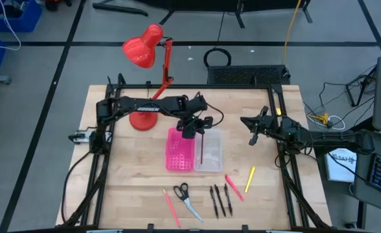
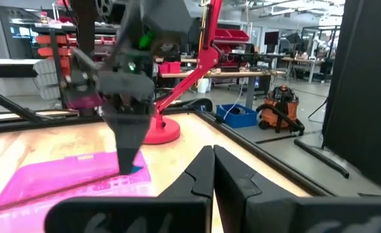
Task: Pick & place school supplies into a supply box
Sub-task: Put the brown pencil into the pink supply box
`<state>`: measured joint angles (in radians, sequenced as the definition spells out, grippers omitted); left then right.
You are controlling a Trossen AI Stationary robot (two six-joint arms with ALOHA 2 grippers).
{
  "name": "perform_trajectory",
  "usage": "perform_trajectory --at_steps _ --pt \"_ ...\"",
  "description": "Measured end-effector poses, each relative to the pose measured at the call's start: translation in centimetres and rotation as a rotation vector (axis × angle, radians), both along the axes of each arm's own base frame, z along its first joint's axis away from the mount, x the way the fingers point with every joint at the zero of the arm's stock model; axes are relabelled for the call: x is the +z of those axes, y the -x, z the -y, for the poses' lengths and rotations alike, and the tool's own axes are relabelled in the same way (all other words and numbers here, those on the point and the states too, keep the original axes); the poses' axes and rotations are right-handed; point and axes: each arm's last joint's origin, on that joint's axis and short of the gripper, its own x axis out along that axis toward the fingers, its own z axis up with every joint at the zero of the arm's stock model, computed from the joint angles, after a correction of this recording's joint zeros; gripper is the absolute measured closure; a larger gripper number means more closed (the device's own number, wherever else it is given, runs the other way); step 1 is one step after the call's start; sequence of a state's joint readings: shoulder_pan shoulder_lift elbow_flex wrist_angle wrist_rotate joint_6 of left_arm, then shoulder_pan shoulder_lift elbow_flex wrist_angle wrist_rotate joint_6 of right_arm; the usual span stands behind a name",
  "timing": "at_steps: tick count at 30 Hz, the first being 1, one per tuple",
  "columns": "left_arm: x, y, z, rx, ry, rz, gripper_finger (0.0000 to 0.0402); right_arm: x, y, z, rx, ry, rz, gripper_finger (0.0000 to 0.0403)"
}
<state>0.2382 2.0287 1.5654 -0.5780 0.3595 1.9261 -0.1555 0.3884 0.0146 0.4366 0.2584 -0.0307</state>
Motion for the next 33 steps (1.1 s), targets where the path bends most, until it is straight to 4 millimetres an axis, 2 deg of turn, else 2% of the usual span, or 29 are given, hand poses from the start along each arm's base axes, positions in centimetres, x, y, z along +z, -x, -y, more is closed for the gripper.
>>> perform_trajectory --at_steps 8,16,22,30,33 --pt "-2.5 -0.7 0.4 -0.007 0.004 -0.051 0.0375 0.0 0.0 0.0 -0.001 0.005 0.000 0.0403" --pt "-2.5 -0.6 0.3 0.009 0.005 -0.064 0.0389 0.0 0.0 0.0 -0.001 0.007 0.000 0.0403" --pt "-3.3 -0.6 0.4 0.006 0.011 -0.087 0.0370 0.0 0.0 0.0 -0.001 0.007 0.000 0.0403" --pt "-4.9 -1.0 0.3 0.016 0.020 -0.113 0.0377 0.2 0.0 0.0 0.000 0.010 0.019 0.0403" --pt "-4.8 -1.0 0.3 0.050 0.040 -0.122 0.0357 0.3 0.0 0.0 0.001 0.012 0.028 0.0403"
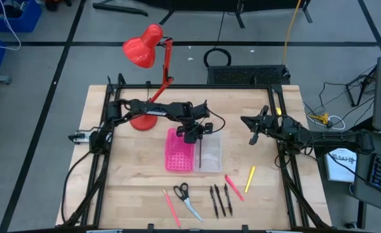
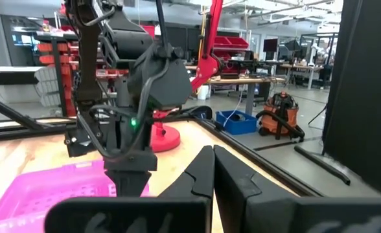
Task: Pick & place school supplies into a supply box
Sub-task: Put the brown pencil into the pink supply box, then put the yellow pen into the pink supply box
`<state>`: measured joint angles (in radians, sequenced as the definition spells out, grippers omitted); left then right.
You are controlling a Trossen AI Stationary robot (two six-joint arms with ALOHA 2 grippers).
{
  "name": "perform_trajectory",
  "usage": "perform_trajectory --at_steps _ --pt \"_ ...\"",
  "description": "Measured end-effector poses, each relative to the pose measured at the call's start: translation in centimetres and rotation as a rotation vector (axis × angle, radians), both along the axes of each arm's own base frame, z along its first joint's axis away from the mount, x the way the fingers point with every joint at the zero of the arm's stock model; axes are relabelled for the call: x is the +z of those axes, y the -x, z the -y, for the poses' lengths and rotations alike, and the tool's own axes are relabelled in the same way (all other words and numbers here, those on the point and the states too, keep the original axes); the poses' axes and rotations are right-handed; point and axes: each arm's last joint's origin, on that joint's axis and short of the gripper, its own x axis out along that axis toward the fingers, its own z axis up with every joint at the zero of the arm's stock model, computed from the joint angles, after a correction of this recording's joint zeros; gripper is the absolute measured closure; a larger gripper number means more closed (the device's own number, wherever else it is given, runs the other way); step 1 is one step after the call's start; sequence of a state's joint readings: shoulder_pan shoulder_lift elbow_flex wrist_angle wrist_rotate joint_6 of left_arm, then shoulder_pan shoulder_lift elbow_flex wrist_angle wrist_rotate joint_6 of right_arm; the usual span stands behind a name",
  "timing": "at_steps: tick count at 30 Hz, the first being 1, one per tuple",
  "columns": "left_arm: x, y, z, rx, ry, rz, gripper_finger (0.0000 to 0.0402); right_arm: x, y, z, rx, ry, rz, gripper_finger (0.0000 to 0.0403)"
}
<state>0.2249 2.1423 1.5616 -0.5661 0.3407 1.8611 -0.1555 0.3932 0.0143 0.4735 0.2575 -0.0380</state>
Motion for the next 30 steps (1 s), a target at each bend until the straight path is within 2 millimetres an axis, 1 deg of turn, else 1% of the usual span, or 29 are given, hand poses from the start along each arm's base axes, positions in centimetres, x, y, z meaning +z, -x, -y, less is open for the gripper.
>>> perform_trajectory --at_steps 4,8,11,12,16,19,21,24,26,28,30 --pt "0.1 0.0 0.1 0.051 0.025 -0.013 0.0316 0.0 0.0 0.0 0.001 -0.003 -0.001 0.0403" --pt "0.5 0.0 0.3 0.066 0.004 -0.014 0.0285 0.0 0.0 0.0 0.001 -0.002 -0.001 0.0403" --pt "1.1 0.1 0.8 0.065 -0.010 -0.007 0.0268 0.0 0.0 0.0 0.001 -0.001 -0.002 0.0403" --pt "1.7 0.1 1.0 0.061 -0.012 0.008 0.0264 0.0 0.0 0.0 0.001 0.000 -0.002 0.0403" --pt "3.7 0.4 1.9 0.059 -0.012 0.044 0.0254 0.0 0.0 0.0 0.001 0.004 0.002 0.0403" --pt "4.7 0.6 2.3 0.081 0.011 0.060 0.0253 0.2 0.0 0.0 0.001 0.007 0.018 0.0403" --pt "4.9 0.6 2.3 0.096 0.030 0.064 0.0252 0.2 0.0 0.0 0.004 0.006 0.018 0.0403" --pt "5.3 1.0 2.2 0.134 -0.007 0.035 0.0252 0.2 0.0 0.0 0.010 0.005 0.019 0.0403" --pt "6.6 1.8 2.4 0.158 0.008 0.028 0.0253 0.2 0.0 -0.1 0.024 0.006 0.015 0.0403" --pt "8.6 2.9 3.0 0.165 0.017 0.021 0.0263 0.1 0.0 -0.1 0.028 0.007 0.013 0.0403" --pt "11.1 4.7 3.8 0.157 0.019 0.023 0.0283 0.1 0.0 -0.1 0.027 0.006 0.013 0.0403"
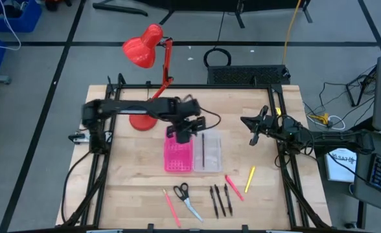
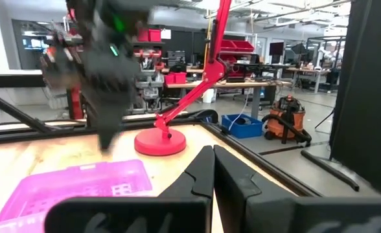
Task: Pick & place school supplies into a supply box
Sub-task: Put the yellow pen into the pink supply box
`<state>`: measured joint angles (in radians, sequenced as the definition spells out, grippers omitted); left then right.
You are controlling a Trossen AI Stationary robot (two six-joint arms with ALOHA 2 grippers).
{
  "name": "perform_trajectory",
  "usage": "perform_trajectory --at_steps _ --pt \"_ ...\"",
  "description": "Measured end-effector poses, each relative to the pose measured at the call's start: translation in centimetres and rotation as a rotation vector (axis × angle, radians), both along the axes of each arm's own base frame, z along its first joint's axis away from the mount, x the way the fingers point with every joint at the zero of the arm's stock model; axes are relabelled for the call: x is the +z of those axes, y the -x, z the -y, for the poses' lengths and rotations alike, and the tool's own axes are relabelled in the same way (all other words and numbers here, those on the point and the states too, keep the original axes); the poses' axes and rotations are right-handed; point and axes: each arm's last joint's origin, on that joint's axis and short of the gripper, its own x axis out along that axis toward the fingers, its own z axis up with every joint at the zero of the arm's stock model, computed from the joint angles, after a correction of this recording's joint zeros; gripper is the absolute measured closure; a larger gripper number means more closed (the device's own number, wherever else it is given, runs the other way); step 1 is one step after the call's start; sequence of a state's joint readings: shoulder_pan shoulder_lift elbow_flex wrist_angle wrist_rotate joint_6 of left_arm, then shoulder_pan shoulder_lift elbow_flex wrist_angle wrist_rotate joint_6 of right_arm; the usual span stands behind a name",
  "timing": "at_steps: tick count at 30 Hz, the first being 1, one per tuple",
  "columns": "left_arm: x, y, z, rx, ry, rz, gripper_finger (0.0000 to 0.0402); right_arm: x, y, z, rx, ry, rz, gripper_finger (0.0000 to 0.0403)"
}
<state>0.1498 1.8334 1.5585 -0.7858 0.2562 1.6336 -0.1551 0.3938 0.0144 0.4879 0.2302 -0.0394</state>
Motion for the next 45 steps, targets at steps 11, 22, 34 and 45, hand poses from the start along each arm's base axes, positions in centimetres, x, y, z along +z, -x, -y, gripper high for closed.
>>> perform_trajectory --at_steps 11,22,34,45 --pt "8.0 13.5 3.4 0.614 0.536 0.151 0.0397 -0.1 0.0 0.0 0.000 -0.002 -0.006 0.0403" --pt "-1.2 22.4 4.5 0.607 0.987 0.375 0.0399 -0.1 0.0 0.0 -0.001 -0.002 -0.007 0.0403" --pt "-10.2 25.2 4.5 0.676 1.139 0.517 0.0400 0.0 0.0 0.0 -0.004 -0.002 -0.005 0.0403" --pt "-10.9 25.3 4.1 0.796 1.084 0.615 0.0396 5.6 -1.5 -1.0 -0.013 -0.062 -0.179 0.0403"
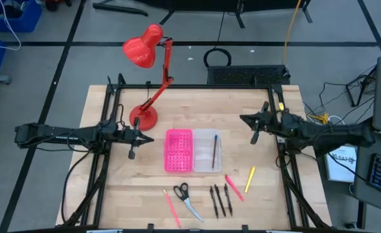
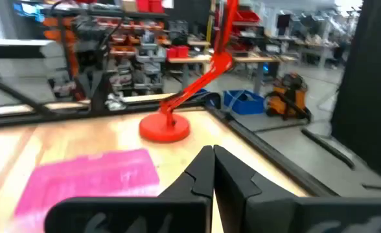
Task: Pick & place school supplies into a supply box
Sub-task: Put the yellow pen into the pink supply box
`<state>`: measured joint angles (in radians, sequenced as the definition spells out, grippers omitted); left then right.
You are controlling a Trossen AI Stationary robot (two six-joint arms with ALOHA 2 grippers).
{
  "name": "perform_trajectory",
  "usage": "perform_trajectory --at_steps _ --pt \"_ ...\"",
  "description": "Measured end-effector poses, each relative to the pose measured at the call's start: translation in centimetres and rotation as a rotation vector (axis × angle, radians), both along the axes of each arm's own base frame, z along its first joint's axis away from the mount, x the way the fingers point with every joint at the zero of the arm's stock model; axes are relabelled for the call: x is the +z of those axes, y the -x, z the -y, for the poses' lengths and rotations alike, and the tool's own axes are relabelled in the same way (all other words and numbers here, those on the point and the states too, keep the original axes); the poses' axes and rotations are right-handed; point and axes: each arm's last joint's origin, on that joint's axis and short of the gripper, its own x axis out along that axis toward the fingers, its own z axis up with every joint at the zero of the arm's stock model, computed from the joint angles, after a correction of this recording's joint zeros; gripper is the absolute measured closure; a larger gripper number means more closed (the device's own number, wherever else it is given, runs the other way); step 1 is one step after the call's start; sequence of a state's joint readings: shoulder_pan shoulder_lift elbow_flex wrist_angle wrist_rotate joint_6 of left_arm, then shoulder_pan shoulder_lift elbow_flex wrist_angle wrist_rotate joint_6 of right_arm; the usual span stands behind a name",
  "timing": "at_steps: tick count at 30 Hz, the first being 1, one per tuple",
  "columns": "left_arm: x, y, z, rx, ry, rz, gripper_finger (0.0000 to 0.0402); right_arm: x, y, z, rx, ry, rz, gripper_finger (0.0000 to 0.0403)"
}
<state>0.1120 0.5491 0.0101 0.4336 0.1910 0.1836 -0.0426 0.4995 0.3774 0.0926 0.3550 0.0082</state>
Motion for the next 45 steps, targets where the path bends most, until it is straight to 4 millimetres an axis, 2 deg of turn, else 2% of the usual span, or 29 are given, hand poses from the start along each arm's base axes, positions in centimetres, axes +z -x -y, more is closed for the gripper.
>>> perform_trajectory --at_steps 3,7,10,14,17,21,26,29,34,38,42,45 --pt "0.5 -0.1 -0.2 0.061 -0.062 0.058 0.0398 2.7 -1.4 -1.0 -0.035 -0.071 -0.229 0.0403" --pt "1.3 -0.1 -0.4 0.117 -0.130 0.140 0.0382 6.0 -4.2 -2.9 -0.154 -0.193 -0.474 0.0403" --pt "1.4 0.0 -0.4 0.141 -0.151 0.147 0.0370 6.9 -6.3 -4.3 -0.286 -0.294 -0.679 0.0403" --pt "1.4 -0.1 -0.4 0.144 -0.150 0.142 0.0366 7.0 -8.2 -6.9 -0.441 -0.465 -0.927 0.0403" --pt "1.4 -0.1 -0.4 0.144 -0.150 0.142 0.0365 6.0 -9.1 -9.3 -0.566 -0.556 -1.063 0.0403" --pt "1.4 0.0 -0.4 0.144 -0.145 0.144 0.0365 4.0 -9.2 -11.7 -0.753 -0.605 -1.027 0.0403" --pt "1.4 0.0 -0.4 0.144 -0.143 0.145 0.0364 1.2 -9.4 -14.1 -0.784 -0.696 -0.982 0.0399" --pt "1.5 0.0 -0.4 0.145 -0.144 0.152 0.0364 0.4 -9.2 -15.1 -0.781 -0.752 -0.927 0.0376" --pt "1.8 0.0 -0.4 0.147 -0.156 0.188 0.0364 -1.6 -8.0 -16.2 -0.866 -0.873 -0.870 0.0303" --pt "2.0 0.0 -0.4 0.148 -0.182 0.207 0.0364 -4.0 -7.3 -16.3 -0.929 -0.988 -0.898 0.0250" --pt "2.2 0.0 -0.4 0.150 -0.188 0.224 0.0364 -6.2 -6.5 -15.7 -1.004 -1.038 -0.866 0.0228" --pt "2.2 0.0 -0.4 0.150 -0.199 0.223 0.0364 -7.3 -6.6 -15.9 -0.977 -1.112 -0.855 0.0227"
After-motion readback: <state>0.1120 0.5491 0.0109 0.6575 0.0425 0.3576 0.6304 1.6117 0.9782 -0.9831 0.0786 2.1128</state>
